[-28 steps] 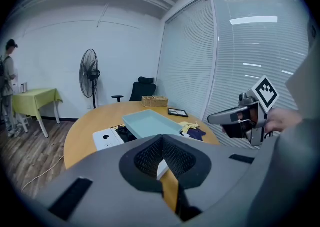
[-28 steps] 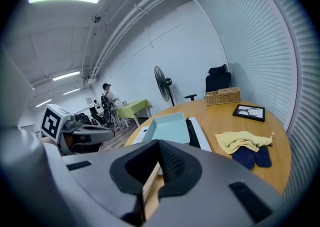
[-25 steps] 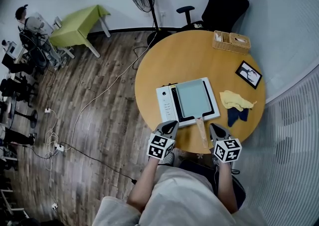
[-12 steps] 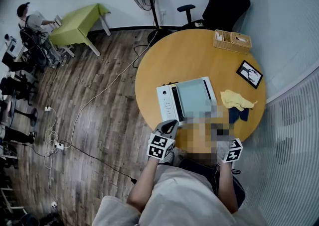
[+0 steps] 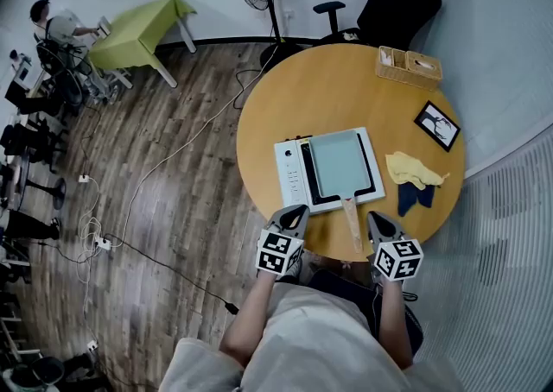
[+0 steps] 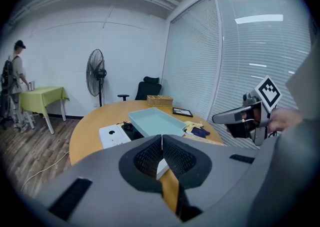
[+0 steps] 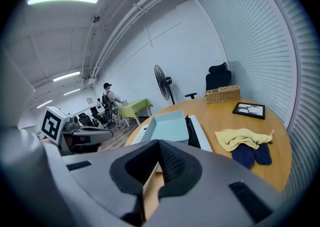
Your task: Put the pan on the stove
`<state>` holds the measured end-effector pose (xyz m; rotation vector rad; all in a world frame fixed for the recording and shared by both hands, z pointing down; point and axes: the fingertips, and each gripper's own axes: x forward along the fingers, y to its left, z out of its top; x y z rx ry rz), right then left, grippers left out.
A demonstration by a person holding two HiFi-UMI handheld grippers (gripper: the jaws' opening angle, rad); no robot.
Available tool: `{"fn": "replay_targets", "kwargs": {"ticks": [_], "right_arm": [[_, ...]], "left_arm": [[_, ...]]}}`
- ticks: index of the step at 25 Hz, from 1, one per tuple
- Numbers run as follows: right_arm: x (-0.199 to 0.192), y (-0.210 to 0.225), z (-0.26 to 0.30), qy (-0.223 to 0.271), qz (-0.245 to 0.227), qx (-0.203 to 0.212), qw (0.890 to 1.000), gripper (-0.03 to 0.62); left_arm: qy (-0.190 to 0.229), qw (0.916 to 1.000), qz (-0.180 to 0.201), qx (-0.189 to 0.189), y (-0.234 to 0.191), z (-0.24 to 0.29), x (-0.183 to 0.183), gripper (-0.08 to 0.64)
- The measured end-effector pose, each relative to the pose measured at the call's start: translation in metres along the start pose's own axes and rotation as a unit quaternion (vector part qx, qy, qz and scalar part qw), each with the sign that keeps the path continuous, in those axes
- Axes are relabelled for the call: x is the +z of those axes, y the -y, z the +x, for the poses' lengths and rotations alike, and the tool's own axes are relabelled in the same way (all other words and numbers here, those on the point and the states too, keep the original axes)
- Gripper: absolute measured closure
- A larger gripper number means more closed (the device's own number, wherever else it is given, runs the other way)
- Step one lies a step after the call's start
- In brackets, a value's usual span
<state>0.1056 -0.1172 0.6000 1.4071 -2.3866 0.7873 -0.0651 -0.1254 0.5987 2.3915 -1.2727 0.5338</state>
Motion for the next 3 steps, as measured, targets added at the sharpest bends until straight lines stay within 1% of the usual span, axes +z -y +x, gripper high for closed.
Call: {"fn": "replay_targets", "kwargs": {"ticks": [3], "right_arm": [[-0.0012, 0.0016, -0.0002, 0.0, 0.003, 0.001, 1.0, 0.569]], "left_arm": [[0.003, 1.0, -0.001, 0.0, 0.0001, 0.0014, -0.0003, 0.531]]}}
